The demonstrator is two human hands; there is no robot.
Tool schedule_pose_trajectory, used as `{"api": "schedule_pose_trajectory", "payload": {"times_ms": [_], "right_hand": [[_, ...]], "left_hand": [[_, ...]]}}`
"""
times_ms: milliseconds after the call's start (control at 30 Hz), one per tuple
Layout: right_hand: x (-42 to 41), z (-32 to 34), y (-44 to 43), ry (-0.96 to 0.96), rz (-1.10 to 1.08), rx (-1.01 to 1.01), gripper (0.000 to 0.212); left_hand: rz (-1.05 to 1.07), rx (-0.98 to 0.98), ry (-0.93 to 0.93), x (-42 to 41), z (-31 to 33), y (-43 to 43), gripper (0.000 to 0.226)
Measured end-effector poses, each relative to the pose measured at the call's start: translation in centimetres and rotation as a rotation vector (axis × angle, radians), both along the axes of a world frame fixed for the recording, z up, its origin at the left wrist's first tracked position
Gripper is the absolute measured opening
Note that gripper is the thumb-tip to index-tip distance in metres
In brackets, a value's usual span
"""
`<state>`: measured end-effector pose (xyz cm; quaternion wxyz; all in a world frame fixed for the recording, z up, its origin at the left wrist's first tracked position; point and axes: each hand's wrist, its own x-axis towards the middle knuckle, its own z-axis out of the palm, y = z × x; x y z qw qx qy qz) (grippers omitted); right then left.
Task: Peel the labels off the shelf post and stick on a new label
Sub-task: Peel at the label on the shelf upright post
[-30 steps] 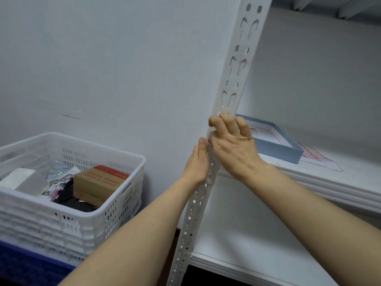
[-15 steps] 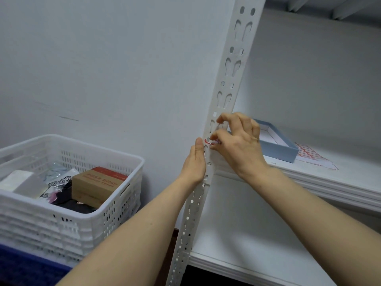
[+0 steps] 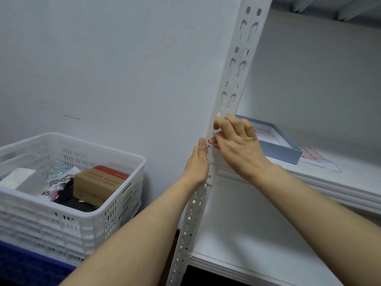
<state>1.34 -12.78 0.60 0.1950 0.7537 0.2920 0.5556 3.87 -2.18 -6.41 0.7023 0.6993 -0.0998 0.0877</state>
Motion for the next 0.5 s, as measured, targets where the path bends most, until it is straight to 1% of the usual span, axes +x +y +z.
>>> {"api": "schedule_pose_trajectory", "payload": {"times_ms": [200,367,433,500], "right_hand": [[-0.2,-0.2,-0.7,0.006,-0.008,0.034,0.012],[-0.9,-0.4,-1.7,0.049,-0.022,0.124,0.010],[-1.4,-0.5,-2.0,0.129,-0.048,0.218,0.018],[-2.2,-0.3,-2.2,0.282,-0.062,0.390,0.022]], "left_hand": [[0.007,0.010,0.031,-0.3,0.2,0.1,0.067],[0.016,0.007,0.033,-0.5,0.4,0.1,0.067],[0.022,0.012,0.038,-0.6,0.5,0.1,0.069],[0.023,0.018,0.058,-1.0,0.7,0.1,0.067]]}}
